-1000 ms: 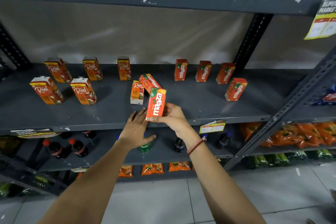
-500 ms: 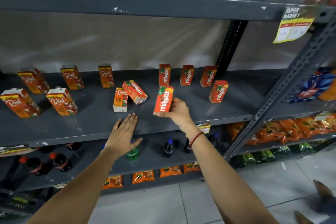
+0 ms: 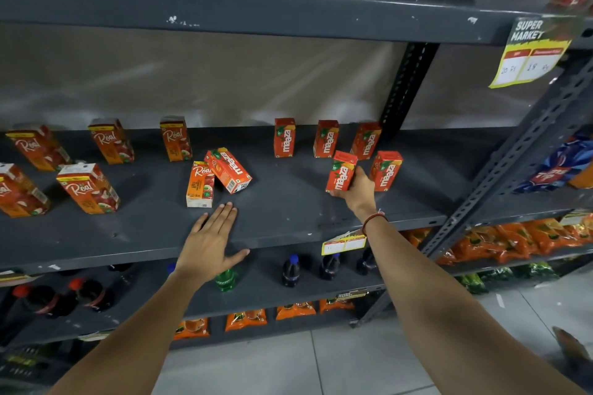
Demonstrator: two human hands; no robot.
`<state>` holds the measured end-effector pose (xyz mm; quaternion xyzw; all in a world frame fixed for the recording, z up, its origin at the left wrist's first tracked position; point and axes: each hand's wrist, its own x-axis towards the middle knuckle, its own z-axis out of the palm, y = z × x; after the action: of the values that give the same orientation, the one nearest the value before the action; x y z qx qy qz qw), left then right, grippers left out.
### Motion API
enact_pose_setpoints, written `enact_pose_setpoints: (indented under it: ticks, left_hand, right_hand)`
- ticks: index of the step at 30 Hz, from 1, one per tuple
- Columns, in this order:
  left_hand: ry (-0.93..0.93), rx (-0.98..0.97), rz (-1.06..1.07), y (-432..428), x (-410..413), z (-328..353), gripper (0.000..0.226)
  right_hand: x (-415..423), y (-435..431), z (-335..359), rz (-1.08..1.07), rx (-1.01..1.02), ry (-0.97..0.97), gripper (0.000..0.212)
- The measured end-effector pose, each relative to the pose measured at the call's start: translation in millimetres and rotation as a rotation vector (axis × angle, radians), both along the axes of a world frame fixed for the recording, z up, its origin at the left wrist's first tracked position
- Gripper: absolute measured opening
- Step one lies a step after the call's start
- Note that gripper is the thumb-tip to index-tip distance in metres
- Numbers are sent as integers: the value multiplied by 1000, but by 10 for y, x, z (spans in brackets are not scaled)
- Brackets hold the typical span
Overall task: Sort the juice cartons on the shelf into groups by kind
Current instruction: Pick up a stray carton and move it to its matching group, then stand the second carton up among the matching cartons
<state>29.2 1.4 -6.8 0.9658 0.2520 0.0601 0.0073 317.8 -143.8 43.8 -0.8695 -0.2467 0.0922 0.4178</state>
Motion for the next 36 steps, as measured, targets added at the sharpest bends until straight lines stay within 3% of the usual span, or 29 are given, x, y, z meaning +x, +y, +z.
enact_pose_setpoints:
  ticks: [8,13,15,18,22,25,30,36]
  left_hand:
    - [-33,-1,26,-28,24,22,105]
    - [-23,14,39,-38,24,10,94]
    - [-15,19,42,-41,12,3,91]
    - [-23,24,34,-41,10,1,90]
    - [-26,24,31,-33,0,-14,91]
    - [-40,23,31,-26,4,-27,91]
    - [-71,21,22,-20,2,-34,88]
    - [-72,15,18,-7,3,-38,86]
  right_hand:
    - [-117,22,-86,-93,94,63,57]
    - [-801,15,-198,-327,345,-229,33]
    - [-990,164,-165,-225,353,-235,28]
    - [-1097,519,-33,57,317,-61,36]
    - [-1095,1030,168,362,85,251,66]
    - [-1057,1306,217,495,-123,355,75]
    - [-1024,1473,216,566,-194,477,46]
    - [-1087,1503,181,533,-254,543,59]
